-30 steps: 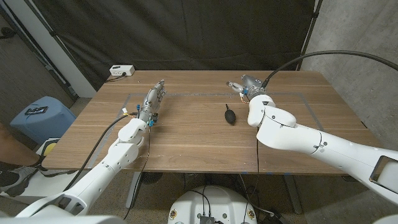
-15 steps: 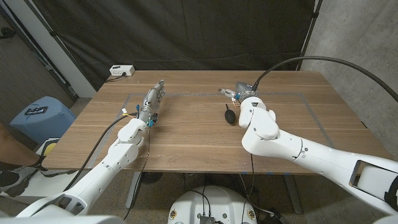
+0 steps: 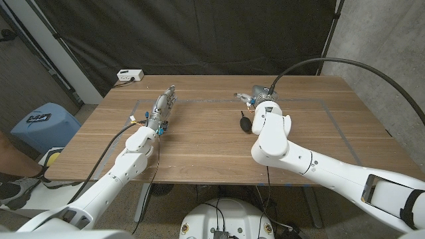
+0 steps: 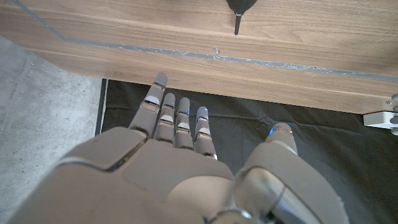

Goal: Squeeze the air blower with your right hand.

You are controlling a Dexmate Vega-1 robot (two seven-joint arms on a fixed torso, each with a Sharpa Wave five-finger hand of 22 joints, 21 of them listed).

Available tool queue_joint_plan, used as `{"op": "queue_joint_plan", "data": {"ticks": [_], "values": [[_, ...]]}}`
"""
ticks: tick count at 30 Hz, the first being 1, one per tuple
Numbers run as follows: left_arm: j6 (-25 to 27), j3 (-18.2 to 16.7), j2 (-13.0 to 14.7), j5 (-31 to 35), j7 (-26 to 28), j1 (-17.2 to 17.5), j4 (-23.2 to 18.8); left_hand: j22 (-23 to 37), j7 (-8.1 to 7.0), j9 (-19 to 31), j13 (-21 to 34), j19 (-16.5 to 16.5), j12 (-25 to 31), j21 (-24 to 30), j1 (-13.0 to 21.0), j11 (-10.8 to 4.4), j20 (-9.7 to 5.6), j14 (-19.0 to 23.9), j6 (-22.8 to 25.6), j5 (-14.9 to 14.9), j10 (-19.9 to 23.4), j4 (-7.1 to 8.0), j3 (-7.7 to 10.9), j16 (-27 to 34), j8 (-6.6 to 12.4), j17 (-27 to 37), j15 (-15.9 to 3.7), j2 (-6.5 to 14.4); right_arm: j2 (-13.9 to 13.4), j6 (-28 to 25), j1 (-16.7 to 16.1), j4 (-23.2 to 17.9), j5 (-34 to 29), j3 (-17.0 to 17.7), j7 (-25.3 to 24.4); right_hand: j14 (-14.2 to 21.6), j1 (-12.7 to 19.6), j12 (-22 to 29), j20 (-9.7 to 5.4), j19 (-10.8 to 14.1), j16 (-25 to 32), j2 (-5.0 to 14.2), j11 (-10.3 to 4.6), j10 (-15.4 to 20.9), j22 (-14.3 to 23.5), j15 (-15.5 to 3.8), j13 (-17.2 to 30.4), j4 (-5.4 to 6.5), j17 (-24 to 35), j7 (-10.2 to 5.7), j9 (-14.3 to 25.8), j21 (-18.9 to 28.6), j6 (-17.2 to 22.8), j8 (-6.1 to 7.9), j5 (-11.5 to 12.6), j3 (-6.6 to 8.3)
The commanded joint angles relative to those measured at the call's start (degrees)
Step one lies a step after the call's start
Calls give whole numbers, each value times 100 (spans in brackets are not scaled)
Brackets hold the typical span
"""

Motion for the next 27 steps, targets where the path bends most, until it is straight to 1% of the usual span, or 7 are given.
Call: {"op": "queue_joint_plan", "data": {"ticks": [1, 4, 7, 11, 16, 22, 27], "values": [[43, 6, -13, -18, -10, -20, 17, 27, 10, 28, 15, 28, 14, -25, 62, -2, 30, -28, 34, 23, 14, -33, 32, 19, -7, 12, 20, -11, 250, -9, -27, 356, -1032, -14, 901, 64, 9, -23, -9, 60, -4, 16, 7, 76, 25, -13, 96, -3, 68, 409, 23, -4, 83, -15, 87, -129], [43, 16, -23, -17, -29, -38, 39, 27, 13, 29, 15, 30, 13, -26, 62, -4, 33, -26, 35, 23, 12, -34, 32, 19, -8, 12, 18, -10, 319, -8, -7, 471, -1181, -22, 1080, 88, 0, -21, -7, 51, -2, 21, 7, 99, 25, -12, 159, 11, 123, 408, 31, -10, 100, -15, 136, -224], [36, 26, -38, -3, -25, -58, 60, 27, 12, 29, 15, 30, 14, -28, 62, -1, 33, -25, 36, 23, 14, -34, 32, 20, -9, 12, 22, -10, 418, 17, -18, 618, -1281, -13, 1206, 93, -6, -21, -7, 46, -6, 25, 7, 112, 25, -13, 186, 20, 147, 408, 35, -10, 111, -14, 161, -272], [44, 29, -46, 0, -14, -70, 67, 27, 10, 29, 15, 31, 13, -30, 63, 2, 34, -25, 38, 23, 15, -34, 32, 20, -10, 12, 23, -9, 526, 93, -86, 748, -1369, 63, 1296, 106, -24, -28, -6, 28, -11, 30, 7, 117, 25, -12, 241, 42, 200, 407, 39, -11, 122, -18, 227, -382], [48, 30, -59, 0, -5, -86, 85, 27, 3, 29, 15, 32, 13, -33, 64, -5, 33, -23, 39, 23, 16, -34, 33, 20, -12, 12, 25, -9, 665, 216, -186, 916, -1626, 153, 1490, 111, -43, -42, -7, 15, -23, 22, 7, 94, 25, -12, 294, 64, 237, 406, 43, -11, 129, -20, 308, -512], [9, 34, -76, 28, -7, -133, 143, 27, 7, 29, 16, 34, 12, -36, 65, -7, 35, -25, 38, 24, 15, -35, 33, 20, -15, 12, 25, -8, 894, 484, -450, 1075, -2055, 377, 1632, 110, -28, -44, -6, 3, -25, 49, 7, 72, 24, -14, 334, 73, 260, 406, 45, -15, 118, -23, 348, -574], [-7, 36, -83, 37, -21, -160, 171, 27, 7, 30, 16, 34, 12, -39, 65, -6, 35, -26, 37, 24, 15, -35, 33, 19, -17, 12, 29, -8, 1199, 823, -752, 1246, -2584, 672, 1860, 115, 0, -25, -5, -5, -23, 70, 7, 60, 24, -12, 384, 70, 284, 406, 51, -15, 125, -21, 352, -602]]}}
